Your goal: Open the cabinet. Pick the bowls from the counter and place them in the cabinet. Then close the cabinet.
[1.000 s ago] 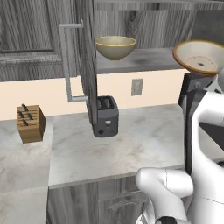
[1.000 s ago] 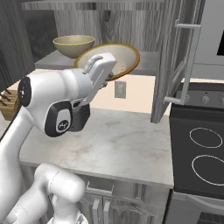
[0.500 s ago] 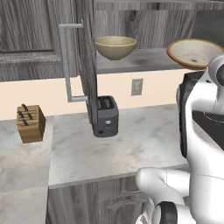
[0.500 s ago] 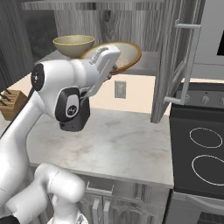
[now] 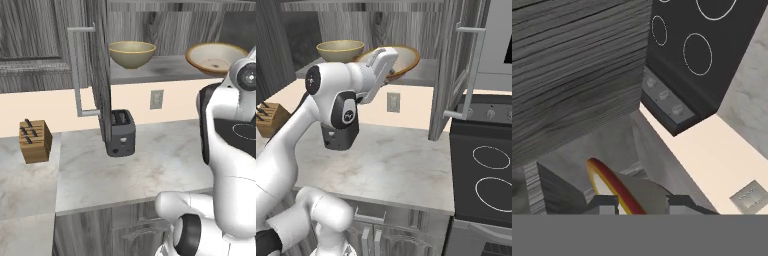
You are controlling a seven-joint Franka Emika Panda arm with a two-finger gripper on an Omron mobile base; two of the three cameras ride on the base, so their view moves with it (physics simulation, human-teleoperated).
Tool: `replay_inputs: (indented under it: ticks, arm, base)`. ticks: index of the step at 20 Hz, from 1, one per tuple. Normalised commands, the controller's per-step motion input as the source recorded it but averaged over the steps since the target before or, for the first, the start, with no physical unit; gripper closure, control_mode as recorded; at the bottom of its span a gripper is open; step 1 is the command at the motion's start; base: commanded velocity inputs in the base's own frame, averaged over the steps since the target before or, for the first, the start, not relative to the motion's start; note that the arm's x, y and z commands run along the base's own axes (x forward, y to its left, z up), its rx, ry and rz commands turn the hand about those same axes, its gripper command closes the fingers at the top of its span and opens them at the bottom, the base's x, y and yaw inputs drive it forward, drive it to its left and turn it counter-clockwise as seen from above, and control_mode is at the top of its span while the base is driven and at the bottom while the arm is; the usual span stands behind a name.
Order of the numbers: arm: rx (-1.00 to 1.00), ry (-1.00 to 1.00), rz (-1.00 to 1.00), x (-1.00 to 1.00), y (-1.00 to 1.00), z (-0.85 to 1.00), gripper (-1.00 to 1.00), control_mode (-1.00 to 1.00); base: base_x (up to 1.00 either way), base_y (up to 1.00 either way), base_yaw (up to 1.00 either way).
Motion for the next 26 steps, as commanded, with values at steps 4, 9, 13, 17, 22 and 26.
replay_inputs:
  ticks: [4, 9, 13, 17, 22, 26]
  arm:
    - [0.00, 0.00, 0.00, 0.44, -0.08, 0.00, 1.00, -1.00]
    - [0.00, 0.00, 0.02, 0.39, -0.19, 0.00, 1.00, -1.00]
    - [0.00, 0.01, 0.03, 0.36, -0.18, 0.00, 1.00, -1.00]
    - [0.00, 0.00, 0.02, 0.34, -0.16, -0.07, 1.00, -1.00]
    - [0.00, 0.00, 0.00, 0.34, -0.07, -0.17, 1.00, -1.00]
    - [0.00, 0.02, 0.00, 0.30, 0.00, -0.26, 1.00, -1.00]
  base:
    - [0.00, 0.00, 0.00]
    - [0.00, 0.00, 0.00]
    - [0.00, 0.00, 0.00]
    - [0.00, 0.00, 0.00]
    - [0.00, 0.00, 0.00]
    - [0.00, 0.00, 0.00]
